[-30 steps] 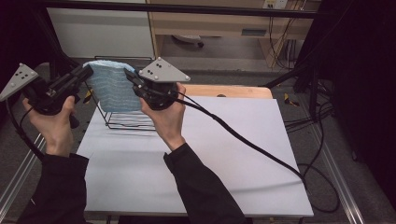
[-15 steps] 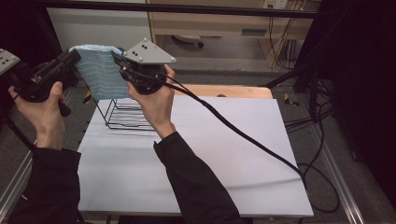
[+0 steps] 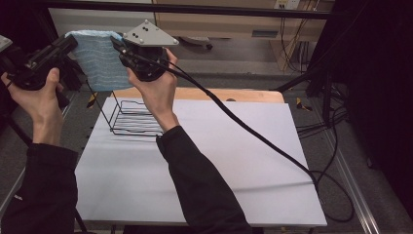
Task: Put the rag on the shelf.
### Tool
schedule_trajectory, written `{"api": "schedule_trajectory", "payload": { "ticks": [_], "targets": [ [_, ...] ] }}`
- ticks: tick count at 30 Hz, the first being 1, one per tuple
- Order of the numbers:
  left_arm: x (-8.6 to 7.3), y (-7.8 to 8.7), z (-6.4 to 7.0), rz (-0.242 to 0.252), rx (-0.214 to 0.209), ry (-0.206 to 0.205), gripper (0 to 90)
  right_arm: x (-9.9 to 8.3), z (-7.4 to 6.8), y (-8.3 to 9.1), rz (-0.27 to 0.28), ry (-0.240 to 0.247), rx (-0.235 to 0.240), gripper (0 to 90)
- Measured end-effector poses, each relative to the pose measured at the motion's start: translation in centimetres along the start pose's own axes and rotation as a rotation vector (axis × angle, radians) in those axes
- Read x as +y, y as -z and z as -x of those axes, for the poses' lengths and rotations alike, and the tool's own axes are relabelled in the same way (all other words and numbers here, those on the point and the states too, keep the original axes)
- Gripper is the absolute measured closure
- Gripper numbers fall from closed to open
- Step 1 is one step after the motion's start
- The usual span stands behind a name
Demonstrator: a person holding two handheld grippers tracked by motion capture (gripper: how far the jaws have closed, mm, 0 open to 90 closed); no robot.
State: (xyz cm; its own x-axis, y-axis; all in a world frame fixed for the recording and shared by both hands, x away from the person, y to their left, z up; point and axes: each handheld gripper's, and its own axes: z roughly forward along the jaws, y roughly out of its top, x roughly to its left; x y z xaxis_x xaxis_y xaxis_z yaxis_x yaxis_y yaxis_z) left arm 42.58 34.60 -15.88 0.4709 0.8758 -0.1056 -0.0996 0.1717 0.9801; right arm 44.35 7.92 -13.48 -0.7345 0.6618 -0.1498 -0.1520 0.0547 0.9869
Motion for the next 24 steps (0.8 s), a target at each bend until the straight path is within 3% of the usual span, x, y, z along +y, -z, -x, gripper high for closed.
{"api": "schedule_trajectory", "payload": {
  "ticks": [10,24],
  "targets": [
    [0.9,-1.9,-0.5,0.020,0.022,0.004,82.9,1.0,1.3,-1.3,-0.005,0.033,-0.014,81.1],
    [1.3,-4.1,-1.3,0.030,0.057,-0.011,82.9,1.3,3.1,-3.4,-0.013,0.024,-0.030,81.1]
  ]
}}
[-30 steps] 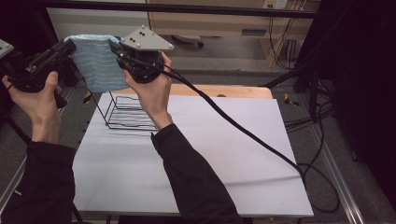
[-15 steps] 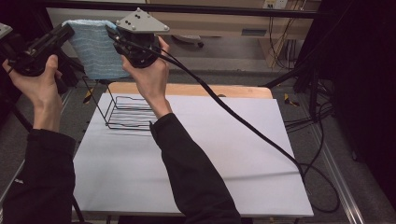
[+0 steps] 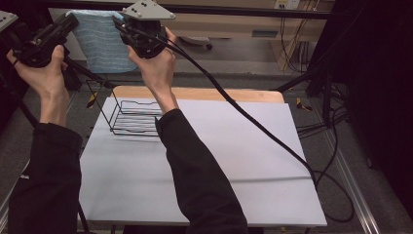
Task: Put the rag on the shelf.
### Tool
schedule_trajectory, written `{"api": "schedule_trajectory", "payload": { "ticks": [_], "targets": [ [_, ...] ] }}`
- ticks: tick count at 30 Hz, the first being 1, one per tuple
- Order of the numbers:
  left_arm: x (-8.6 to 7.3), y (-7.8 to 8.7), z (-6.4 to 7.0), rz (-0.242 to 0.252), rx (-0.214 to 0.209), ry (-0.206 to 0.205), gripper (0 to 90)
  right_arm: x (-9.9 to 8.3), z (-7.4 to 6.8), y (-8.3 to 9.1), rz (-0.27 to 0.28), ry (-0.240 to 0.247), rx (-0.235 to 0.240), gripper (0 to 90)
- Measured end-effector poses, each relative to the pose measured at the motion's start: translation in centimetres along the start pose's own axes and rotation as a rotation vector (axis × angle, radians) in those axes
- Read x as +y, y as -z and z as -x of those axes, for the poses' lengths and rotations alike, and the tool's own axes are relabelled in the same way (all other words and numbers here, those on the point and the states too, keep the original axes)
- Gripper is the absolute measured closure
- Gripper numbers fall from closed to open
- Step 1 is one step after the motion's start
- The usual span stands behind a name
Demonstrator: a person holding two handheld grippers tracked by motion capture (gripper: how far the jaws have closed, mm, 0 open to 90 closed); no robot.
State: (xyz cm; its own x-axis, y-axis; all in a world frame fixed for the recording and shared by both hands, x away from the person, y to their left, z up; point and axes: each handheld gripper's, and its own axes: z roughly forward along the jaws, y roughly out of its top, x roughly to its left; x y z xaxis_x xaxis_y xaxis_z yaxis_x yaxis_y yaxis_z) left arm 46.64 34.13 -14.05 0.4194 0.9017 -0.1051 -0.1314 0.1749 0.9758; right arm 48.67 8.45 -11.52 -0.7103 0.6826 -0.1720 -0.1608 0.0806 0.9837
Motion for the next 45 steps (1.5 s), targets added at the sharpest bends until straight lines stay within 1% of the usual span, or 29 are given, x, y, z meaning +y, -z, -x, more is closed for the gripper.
{"api": "schedule_trajectory", "payload": {
  "ticks": [2,6,8,12,15,19,22,26,29,33,36,39,41,44,45],
  "targets": [
    [-0.3,-0.4,-0.2,-0.007,0.005,-0.005,82.9,-0.2,0.2,-0.3,-0.005,0.008,-0.003,81.1],
    [-1.0,-1.1,-0.8,-0.021,0.006,0.003,82.9,-0.8,0.4,-0.8,-0.026,0.008,-0.002,81.1],
    [-1.3,-1.4,-1.1,-0.031,0.008,0.007,82.9,-1.1,0.5,-1.2,-0.039,-0.004,-0.003,81.0],
    [-2.1,-1.8,-1.7,-0.051,0.002,-0.004,82.9,-1.8,0.7,-1.7,-0.059,-0.010,-0.008,81.0],
    [-2.7,-2.1,-1.9,-0.069,-0.003,-0.003,82.9,-2.6,1.0,-1.9,-0.071,-0.027,-0.007,81.0],
    [-3.4,-2.2,-2.1,-0.087,-0.002,-0.008,82.9,-3.8,1.3,-2.2,-0.080,-0.048,-0.006,81.0],
    [-4.0,-2.2,-2.5,-0.107,-0.006,-0.005,82.9,-4.4,1.3,-2.4,-0.087,-0.050,0.001,81.0],
    [-4.9,-2.1,-2.6,-0.118,-0.010,-0.004,82.9,-5.0,1.3,-2.4,-0.104,-0.030,0.002,81.0],
    [-5.7,-2.0,-2.7,-0.134,-0.022,-0.007,82.9,-5.6,1.4,-2.4,-0.116,-0.026,0.004,81.0],
    [-6.5,-1.5,-2.5,-0.150,-0.045,-0.026,82.9,-6.5,1.5,-1.9,-0.133,-0.046,0.007,80.9],
    [-7.0,-1.0,-2.3,-0.172,-0.056,-0.049,82.9,-7.2,1.5,-1.5,-0.143,-0.043,0.014,80.9],
    [-7.5,-0.6,-2.1,-0.189,-0.064,-0.057,82.9,-8.0,1.5,-1.1,-0.152,-0.064,0.027,80.8],
    [-7.6,-0.4,-2.1,-0.201,-0.067,-0.063,82.9,-8.4,1.4,-0.9,-0.157,-0.069,0.035,80.8],
    [-7.8,0.0,-2.2,-0.212,-0.072,-0.061,82.9,-8.9,1.1,-0.6,-0.158,-0.084,0.052,80.7],
    [-7.9,0.2,-2.2,-0.218,-0.076,-0.068,82.8,-9.1,1.0,-0.5,-0.161,-0.081,0.056,80.7]
  ]
}}
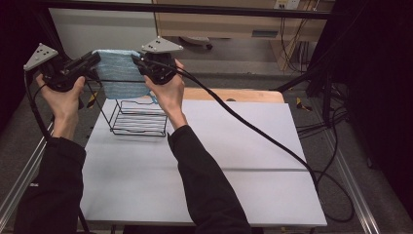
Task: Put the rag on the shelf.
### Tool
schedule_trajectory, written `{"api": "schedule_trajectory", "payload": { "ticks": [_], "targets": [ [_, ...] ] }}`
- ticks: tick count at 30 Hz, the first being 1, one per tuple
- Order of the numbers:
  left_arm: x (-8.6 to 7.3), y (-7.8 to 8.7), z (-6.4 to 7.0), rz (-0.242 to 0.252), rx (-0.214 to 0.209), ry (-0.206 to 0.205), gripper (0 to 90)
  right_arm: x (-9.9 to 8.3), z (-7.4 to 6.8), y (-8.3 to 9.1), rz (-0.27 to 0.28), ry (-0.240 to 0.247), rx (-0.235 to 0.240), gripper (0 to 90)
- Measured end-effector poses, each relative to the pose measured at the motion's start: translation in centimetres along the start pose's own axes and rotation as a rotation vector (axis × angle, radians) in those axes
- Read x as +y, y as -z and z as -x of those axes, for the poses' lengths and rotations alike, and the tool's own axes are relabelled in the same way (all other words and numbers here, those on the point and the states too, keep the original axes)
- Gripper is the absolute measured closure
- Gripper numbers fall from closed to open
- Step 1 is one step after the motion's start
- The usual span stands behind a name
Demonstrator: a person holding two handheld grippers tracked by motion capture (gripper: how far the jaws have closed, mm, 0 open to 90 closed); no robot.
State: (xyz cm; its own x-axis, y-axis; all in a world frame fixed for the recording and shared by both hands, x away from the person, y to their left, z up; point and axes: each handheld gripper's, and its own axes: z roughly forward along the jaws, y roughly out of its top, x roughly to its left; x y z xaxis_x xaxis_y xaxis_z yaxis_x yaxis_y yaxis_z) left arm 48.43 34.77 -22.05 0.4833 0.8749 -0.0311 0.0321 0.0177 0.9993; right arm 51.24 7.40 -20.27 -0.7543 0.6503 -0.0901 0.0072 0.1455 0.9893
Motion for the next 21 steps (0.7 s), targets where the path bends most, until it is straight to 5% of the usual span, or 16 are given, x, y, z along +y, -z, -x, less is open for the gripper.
{"api": "schedule_trajectory", "payload": {
  "ticks": [11,21],
  "targets": [
    [-0.7,1.8,-0.4,-0.023,-0.031,-0.018,82.7,-0.7,-1.3,0.4,-0.016,0.019,0.048,80.5],
    [-1.1,2.3,-0.3,-0.034,-0.041,-0.026,82.5,-1.6,-1.5,0.3,-0.021,0.019,0.045,80.5]
  ]
}}
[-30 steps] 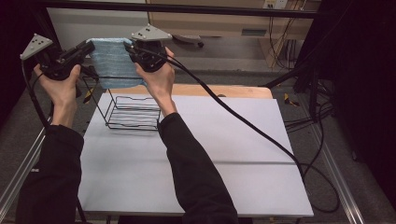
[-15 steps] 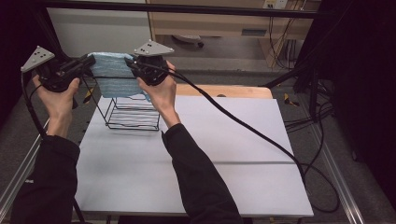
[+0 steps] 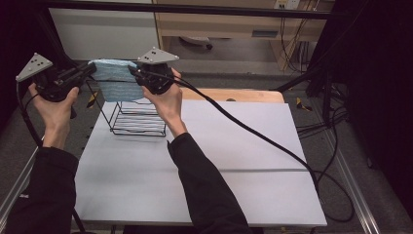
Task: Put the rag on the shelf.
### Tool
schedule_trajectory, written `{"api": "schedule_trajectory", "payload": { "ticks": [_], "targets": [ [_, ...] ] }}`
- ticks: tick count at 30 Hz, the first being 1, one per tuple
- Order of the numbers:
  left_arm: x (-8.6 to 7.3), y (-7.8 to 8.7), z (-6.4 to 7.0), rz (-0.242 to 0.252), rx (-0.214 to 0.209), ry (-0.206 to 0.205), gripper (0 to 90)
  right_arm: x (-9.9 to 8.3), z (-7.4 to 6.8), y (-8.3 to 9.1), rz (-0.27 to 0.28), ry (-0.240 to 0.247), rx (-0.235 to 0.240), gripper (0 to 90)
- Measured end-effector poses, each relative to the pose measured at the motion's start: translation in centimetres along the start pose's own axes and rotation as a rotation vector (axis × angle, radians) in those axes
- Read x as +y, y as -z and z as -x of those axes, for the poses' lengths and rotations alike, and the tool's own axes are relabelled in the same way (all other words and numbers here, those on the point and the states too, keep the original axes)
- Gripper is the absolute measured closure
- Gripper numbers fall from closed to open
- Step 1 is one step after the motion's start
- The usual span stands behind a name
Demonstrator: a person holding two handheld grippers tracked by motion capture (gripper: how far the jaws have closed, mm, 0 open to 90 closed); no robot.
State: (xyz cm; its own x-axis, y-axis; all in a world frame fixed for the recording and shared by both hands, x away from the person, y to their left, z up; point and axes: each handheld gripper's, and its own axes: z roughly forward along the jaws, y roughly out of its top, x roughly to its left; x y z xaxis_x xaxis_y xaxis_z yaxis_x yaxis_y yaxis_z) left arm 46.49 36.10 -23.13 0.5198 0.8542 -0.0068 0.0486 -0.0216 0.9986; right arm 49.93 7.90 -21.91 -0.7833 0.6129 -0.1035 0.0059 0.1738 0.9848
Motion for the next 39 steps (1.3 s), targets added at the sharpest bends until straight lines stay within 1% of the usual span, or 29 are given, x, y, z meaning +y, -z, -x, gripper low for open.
{"api": "schedule_trajectory", "payload": {
  "ticks": [1,3,6,8,12,14,19,21,24,26,29,32,35,39],
  "targets": [
    [-0.1,0.1,0.0,-0.004,-0.007,-0.001,82.4,-0.1,0.0,0.1,0.000,-0.002,0.004,80.4],
    [-0.2,0.3,0.2,-0.012,-0.011,-0.015,82.2,-0.3,0.1,0.3,0.001,-0.013,0.013,80.4],
    [-0.3,0.6,0.4,-0.023,-0.010,-0.029,81.8,-0.4,-0.1,0.4,-0.007,-0.007,0.023,80.2],
    [-0.4,0.9,0.5,-0.036,-0.013,-0.026,81.4,-0.5,-0.3,0.5,-0.017,0.003,0.032,80.1],
    [-0.8,1.2,0.6,-0.090,-0.024,-0.011,80.4,-0.6,-0.4,0.6,-0.050,0.000,0.058,79.9],
    [-0.9,1.4,0.6,-0.104,-0.031,-0.007,79.9,-0.6,-0.5,0.7,-0.066,0.000,0.068,79.8],
    [-1.0,1.8,0.6,-0.146,-0.038,-0.016,78.5,-1.0,-0.8,0.7,-0.091,0.012,0.091,79.8],
    [-0.8,2.1,0.6,-0.164,-0.037,-0.007,76.6,-1.2,-0.9,0.7,-0.095,0.016,0.096,79.8],
    [0.0,2.4,0.5,-0.168,-0.020,0.015,69.9,-1.4,-0.8,0.8,-0.091,-0.001,0.106,79.8],
    [0.8,2.5,0.5,-0.172,-0.009,0.021,69.4,-1.5,-0.7,0.8,-0.087,-0.014,0.110,79.8],
    [1.8,2.4,0.7,-0.169,-0.009,0.030,69.4,-1.8,-0.7,0.7,-0.091,-0.008,0.114,79.8],
    [2.4,1.9,0.9,-0.186,-0.010,0.038,74.0,-1.9,-0.8,0.8,-0.096,-0.004,0.115,79.7],
    [2.5,1.0,1.0,-0.227,-0.002,0.037,80.4,-1.9,-0.8,0.8,-0.098,0.003,0.118,79.5],
    [2.3,0.3,1.1,-0.269,-0.019,0.047,87.8,-2.0,-0.9,0.9,-0.105,0.006,0.120,79.0]
  ]
}}
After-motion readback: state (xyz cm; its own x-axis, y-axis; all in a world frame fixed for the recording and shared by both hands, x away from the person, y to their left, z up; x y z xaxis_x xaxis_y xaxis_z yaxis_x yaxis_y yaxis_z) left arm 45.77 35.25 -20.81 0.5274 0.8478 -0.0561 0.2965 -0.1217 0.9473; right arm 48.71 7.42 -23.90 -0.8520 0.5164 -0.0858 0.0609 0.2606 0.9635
